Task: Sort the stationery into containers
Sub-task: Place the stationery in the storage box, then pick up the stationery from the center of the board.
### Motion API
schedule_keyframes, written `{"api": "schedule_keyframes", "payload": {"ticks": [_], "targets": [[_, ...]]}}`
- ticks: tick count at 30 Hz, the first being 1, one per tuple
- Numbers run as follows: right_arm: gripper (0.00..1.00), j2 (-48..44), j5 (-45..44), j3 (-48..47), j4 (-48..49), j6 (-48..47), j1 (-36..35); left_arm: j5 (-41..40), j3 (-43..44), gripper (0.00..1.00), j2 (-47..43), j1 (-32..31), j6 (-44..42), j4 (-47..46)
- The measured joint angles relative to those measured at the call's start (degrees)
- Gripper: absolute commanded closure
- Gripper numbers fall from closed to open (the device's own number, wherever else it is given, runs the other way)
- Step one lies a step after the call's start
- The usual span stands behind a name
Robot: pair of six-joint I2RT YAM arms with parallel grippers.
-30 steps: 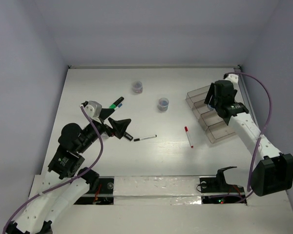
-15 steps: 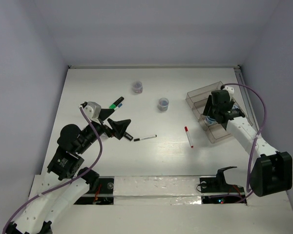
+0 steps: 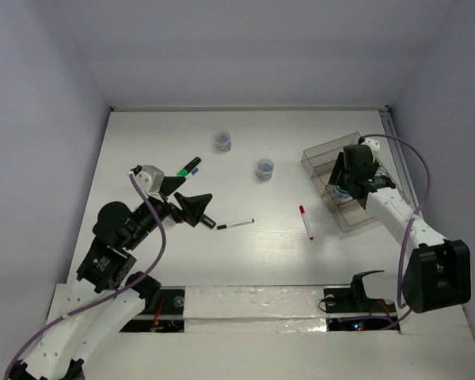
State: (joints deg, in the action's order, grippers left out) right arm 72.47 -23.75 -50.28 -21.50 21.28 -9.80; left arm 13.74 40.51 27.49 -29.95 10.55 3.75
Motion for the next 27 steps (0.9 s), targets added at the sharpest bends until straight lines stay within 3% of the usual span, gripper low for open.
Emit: {"api": "schedule_keyframes", "payload": {"ticks": [3, 6, 7, 13, 18, 23, 27], "targets": [[0.54, 0.8, 0.1, 0.8, 0.9, 0.2, 0.4, 0.0, 0.0, 0.01, 0.0, 0.0, 0.0, 0.0], [0.19, 1.3, 0.1, 1.8, 1.2, 0.6, 0.7, 0.0, 0.0, 0.01, 0.0, 0.0, 0.0, 0.0], [0.01, 1.3, 0.1, 2.1, 1.2, 0.8, 0.7, 0.0, 0.0, 0.01, 0.0, 0.0, 0.0, 0.0], [0.0, -0.5, 0.3, 2.0, 1.7, 0.2, 0.8, 0.0, 0.0, 0.01, 0.2, 0.0, 0.0, 0.0], [0.0, -3.5, 5.9, 1.4, 3.4, -1.7, 0.2, 0.0, 0.0, 0.01, 0.2, 0.0, 0.0, 0.0], [0.0, -1.9, 10.3, -1.8, 4.7, -3.3, -8.8, 0.2, 0.0, 0.01, 0.9, 0.1, 0.0, 0.0], [0.0, 7.5, 12.4, -8.5, 6.8, -4.6, -17.9, 0.3, 0.0, 0.01, 1.2, 0.5, 0.0, 0.0]]}}
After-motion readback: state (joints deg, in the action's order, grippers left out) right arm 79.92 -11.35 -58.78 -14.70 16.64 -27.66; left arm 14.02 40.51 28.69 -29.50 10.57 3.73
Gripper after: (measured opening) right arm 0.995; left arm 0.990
